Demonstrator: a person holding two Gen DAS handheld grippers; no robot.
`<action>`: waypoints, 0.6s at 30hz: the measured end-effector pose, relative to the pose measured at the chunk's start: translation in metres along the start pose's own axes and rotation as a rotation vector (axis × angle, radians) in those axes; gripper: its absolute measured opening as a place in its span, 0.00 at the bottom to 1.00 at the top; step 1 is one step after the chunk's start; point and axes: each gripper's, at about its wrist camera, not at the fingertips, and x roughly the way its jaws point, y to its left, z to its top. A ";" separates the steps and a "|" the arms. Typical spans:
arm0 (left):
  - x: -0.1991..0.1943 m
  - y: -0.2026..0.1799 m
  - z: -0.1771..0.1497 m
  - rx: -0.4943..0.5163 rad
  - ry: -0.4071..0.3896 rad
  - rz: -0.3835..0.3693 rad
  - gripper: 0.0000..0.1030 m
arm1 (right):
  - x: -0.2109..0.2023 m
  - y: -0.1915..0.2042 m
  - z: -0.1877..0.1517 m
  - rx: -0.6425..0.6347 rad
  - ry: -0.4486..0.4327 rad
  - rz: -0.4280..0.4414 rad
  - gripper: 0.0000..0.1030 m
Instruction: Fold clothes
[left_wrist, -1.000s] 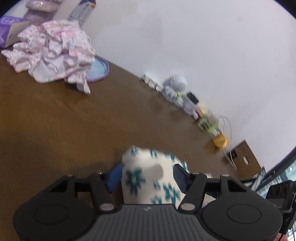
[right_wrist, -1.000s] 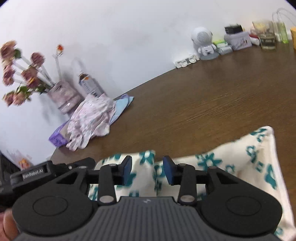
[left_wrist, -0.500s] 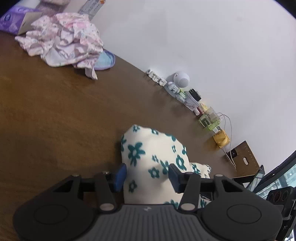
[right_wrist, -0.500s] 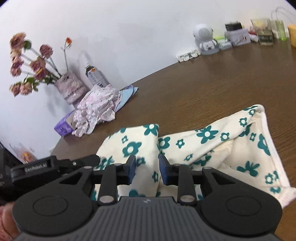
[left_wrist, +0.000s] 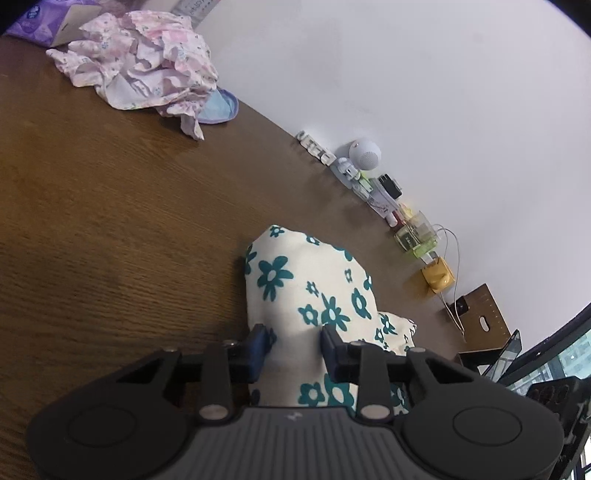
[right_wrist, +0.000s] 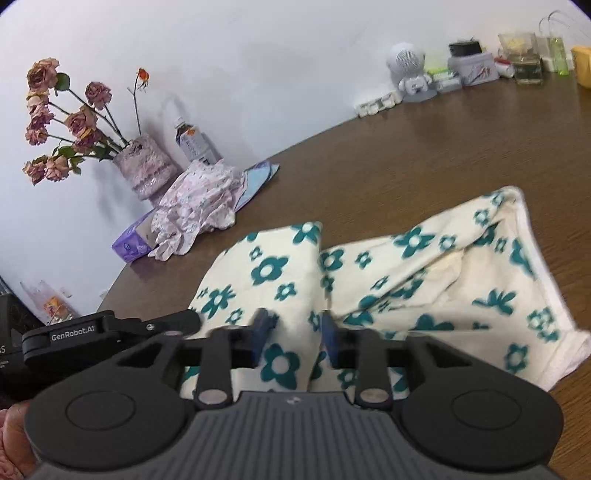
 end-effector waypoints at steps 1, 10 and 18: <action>-0.002 0.002 0.000 -0.012 -0.001 -0.004 0.30 | 0.000 0.003 -0.001 -0.018 -0.006 -0.010 0.19; -0.011 0.000 -0.010 -0.001 -0.001 -0.013 0.26 | -0.013 0.016 -0.011 -0.102 -0.021 -0.049 0.22; -0.018 0.005 -0.015 -0.022 0.001 0.021 0.49 | -0.017 0.014 -0.016 -0.076 -0.016 -0.054 0.50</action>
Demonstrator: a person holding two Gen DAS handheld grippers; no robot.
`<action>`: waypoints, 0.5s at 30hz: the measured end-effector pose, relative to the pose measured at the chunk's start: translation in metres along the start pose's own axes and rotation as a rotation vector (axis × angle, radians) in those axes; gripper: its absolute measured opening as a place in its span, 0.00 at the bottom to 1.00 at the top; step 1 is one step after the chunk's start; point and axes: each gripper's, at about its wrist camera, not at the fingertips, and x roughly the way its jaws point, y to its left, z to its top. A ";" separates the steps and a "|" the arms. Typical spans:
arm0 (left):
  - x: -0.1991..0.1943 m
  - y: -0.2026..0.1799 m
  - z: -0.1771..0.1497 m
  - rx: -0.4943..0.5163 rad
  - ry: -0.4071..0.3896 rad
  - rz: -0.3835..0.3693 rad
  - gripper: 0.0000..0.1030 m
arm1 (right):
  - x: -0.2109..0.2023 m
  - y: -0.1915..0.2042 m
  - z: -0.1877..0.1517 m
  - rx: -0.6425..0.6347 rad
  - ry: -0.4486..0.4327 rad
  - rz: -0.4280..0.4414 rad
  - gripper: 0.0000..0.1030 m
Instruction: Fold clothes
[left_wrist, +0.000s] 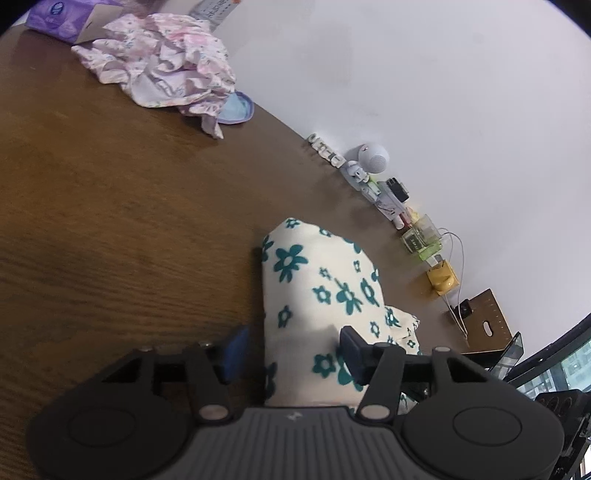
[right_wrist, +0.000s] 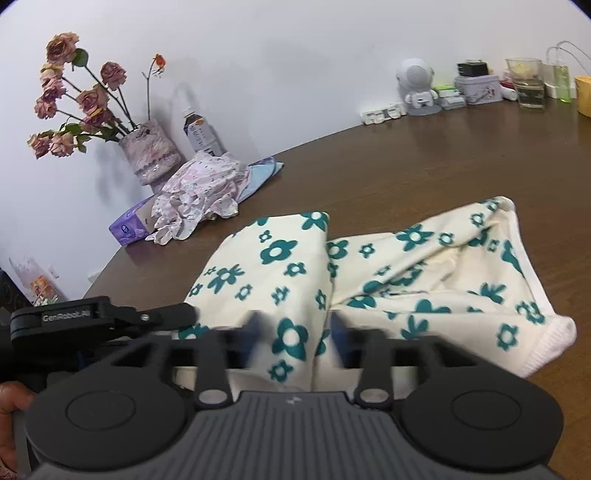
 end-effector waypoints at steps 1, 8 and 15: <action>0.001 0.001 -0.001 -0.003 0.007 -0.004 0.47 | 0.001 -0.002 -0.001 0.007 0.004 0.001 0.50; 0.002 -0.003 -0.005 0.021 0.005 -0.017 0.31 | 0.006 0.006 -0.007 -0.008 0.023 0.000 0.20; -0.011 -0.002 -0.012 0.038 0.010 -0.023 0.42 | -0.007 0.006 -0.012 -0.027 0.002 0.009 0.42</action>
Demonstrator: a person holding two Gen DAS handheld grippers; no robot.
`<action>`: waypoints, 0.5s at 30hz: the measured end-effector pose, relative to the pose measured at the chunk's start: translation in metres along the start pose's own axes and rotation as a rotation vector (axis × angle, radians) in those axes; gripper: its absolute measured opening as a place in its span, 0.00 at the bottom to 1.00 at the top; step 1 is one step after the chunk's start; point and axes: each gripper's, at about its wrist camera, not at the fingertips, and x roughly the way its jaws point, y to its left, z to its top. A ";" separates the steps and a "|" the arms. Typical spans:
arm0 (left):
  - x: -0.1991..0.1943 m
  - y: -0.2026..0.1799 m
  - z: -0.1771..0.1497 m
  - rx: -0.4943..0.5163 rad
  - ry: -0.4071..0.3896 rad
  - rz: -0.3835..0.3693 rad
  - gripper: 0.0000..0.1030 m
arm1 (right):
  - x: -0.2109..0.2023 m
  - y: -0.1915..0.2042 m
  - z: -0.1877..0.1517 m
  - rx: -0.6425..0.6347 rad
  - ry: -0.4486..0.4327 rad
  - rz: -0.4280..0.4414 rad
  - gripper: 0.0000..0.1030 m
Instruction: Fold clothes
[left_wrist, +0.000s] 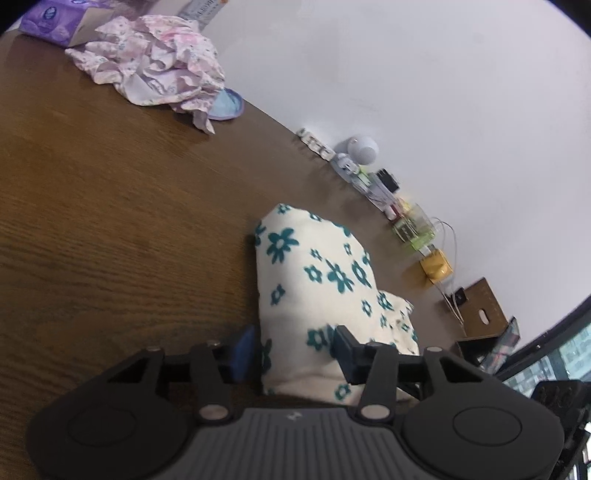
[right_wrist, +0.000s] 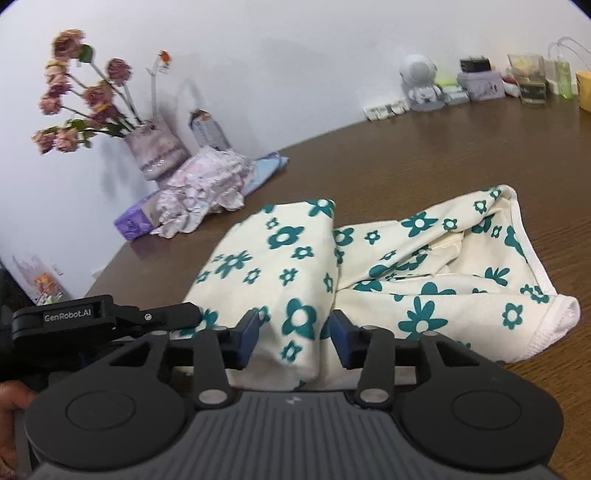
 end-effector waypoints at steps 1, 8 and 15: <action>0.000 0.000 -0.001 -0.002 0.003 -0.003 0.35 | -0.002 0.001 -0.001 -0.011 0.001 -0.002 0.41; 0.002 0.003 -0.001 -0.005 0.014 -0.006 0.23 | 0.005 -0.003 -0.003 0.030 0.035 0.020 0.18; 0.014 -0.005 0.029 0.009 0.028 0.020 0.48 | 0.006 -0.013 0.015 0.087 0.028 0.036 0.49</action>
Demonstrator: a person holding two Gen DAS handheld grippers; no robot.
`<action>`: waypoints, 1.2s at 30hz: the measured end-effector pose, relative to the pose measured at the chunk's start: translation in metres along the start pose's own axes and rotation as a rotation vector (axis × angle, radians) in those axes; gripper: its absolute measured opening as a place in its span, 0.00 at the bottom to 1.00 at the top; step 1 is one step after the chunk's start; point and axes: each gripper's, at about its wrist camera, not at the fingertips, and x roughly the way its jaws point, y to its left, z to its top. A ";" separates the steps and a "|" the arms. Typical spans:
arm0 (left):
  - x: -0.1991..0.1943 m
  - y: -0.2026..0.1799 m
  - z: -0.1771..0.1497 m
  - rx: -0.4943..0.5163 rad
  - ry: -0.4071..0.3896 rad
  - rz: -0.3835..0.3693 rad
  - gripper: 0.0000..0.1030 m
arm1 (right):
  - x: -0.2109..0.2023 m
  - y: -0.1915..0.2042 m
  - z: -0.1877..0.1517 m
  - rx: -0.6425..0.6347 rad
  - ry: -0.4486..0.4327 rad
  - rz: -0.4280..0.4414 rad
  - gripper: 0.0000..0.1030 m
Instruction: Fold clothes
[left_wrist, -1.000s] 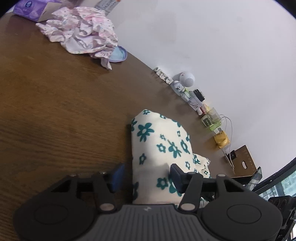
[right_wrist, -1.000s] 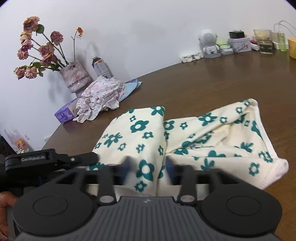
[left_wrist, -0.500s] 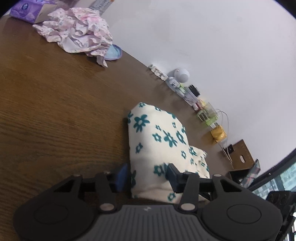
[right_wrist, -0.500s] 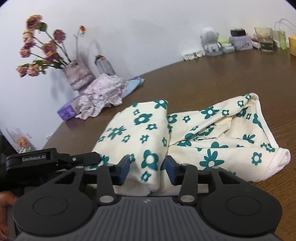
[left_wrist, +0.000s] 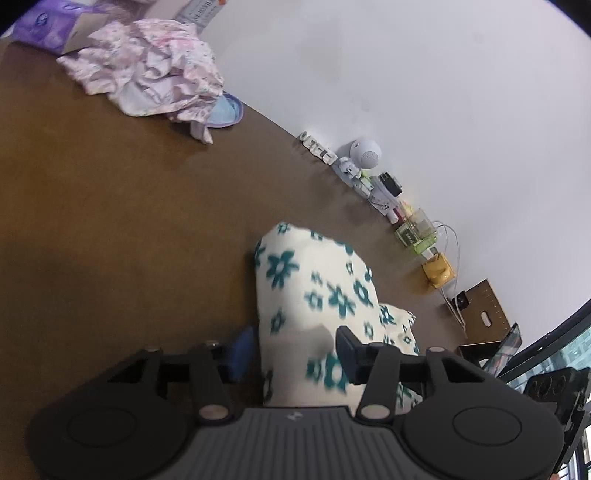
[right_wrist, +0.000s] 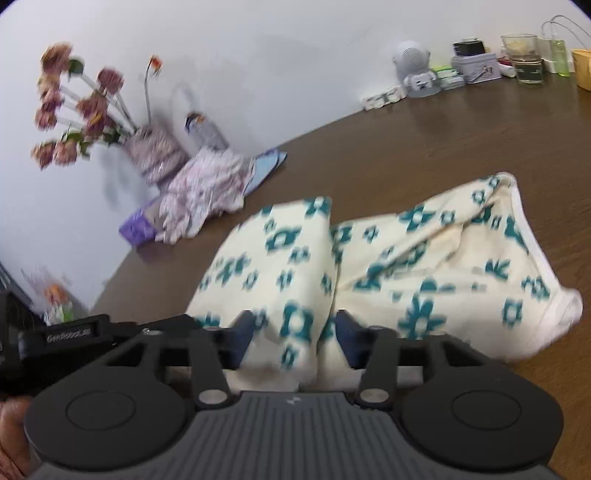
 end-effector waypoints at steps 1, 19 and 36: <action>0.006 -0.002 0.004 0.002 0.031 -0.004 0.46 | 0.005 -0.001 0.005 0.008 0.011 0.000 0.49; 0.026 -0.008 0.034 0.047 0.166 0.017 0.22 | 0.038 -0.017 0.050 0.124 0.204 0.053 0.25; 0.044 -0.010 0.053 0.038 0.202 0.039 0.34 | 0.055 -0.022 0.066 0.160 0.257 0.054 0.23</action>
